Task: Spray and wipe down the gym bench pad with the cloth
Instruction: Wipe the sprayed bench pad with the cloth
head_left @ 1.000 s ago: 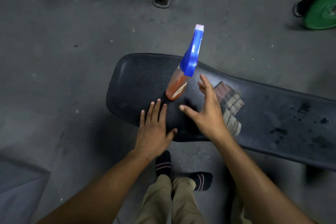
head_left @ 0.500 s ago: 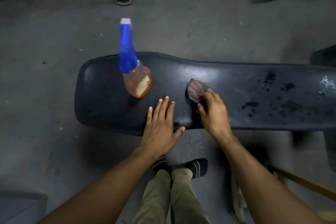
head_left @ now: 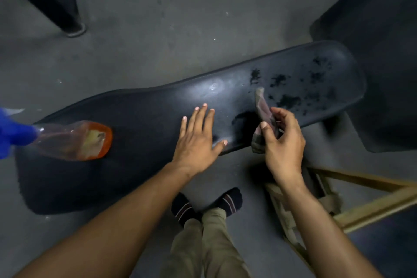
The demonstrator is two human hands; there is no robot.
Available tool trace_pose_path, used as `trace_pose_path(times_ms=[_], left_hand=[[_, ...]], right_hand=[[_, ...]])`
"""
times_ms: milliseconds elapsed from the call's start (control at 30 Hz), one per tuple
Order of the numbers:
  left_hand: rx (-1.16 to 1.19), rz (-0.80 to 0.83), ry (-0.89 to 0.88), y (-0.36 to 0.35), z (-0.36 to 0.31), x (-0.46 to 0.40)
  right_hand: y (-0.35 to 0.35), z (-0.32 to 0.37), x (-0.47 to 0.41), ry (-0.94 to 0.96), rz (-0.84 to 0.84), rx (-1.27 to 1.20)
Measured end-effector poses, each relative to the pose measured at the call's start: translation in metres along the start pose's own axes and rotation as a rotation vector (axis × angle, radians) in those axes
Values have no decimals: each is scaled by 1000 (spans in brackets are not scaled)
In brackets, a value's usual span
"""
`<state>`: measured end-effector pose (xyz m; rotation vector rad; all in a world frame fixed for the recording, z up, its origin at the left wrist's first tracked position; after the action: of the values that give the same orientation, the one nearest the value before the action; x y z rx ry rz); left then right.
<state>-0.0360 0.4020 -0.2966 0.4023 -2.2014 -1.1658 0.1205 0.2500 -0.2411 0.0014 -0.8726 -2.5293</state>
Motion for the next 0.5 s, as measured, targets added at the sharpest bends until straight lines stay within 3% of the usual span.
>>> trace_pose_path(times_ms=[167,300,400,500], left_hand=[[-22,25,-21,-5,-34,-50],[-41,28,9,-1,-34,-92],[-52,26,12,9,-29,-114],[-65,24,1,14,-25,-127]], right_hand=[[58,-15,-33,6,-112,13],[66,-24,-50,70,-110,81],[36,-28,-51,123,27,113],[-24,-27,-36,190,322,134]])
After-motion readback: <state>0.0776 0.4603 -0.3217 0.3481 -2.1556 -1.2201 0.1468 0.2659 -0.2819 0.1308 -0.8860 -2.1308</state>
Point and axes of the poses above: each hand's wrist, its own x-axis away from the middle knuckle, its own y-axis out of the back of the hand, z = x × y, the point moved 8 cm from there along -x, towards the middle knuckle, and after that the axes turned 1 degree about -y, right-handed, at the moved point
